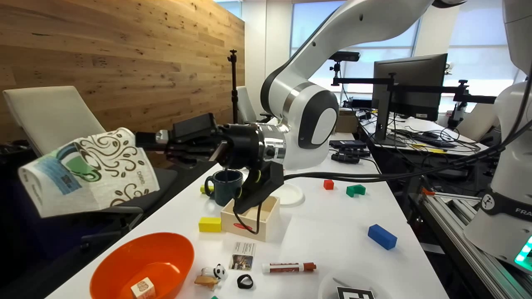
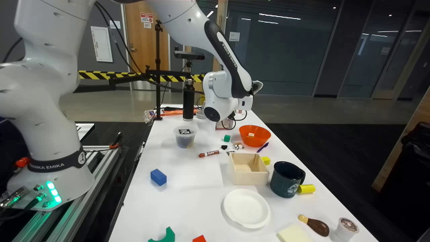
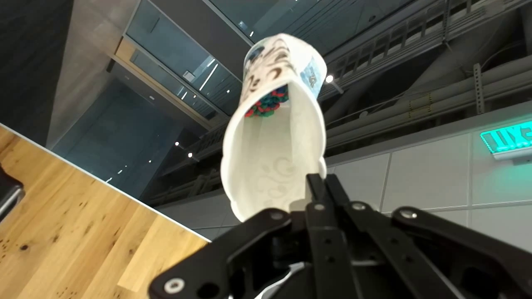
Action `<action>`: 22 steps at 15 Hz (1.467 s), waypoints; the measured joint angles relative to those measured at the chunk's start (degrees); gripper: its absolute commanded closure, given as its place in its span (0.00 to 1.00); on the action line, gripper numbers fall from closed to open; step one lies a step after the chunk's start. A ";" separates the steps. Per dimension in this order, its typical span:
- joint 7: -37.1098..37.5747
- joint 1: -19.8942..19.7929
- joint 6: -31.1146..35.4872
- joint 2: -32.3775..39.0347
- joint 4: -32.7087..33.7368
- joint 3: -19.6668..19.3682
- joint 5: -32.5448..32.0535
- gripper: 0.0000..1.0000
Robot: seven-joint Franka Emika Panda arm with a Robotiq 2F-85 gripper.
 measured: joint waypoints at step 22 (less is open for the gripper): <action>-0.89 -10.61 -6.60 4.17 0.42 11.30 0.00 0.99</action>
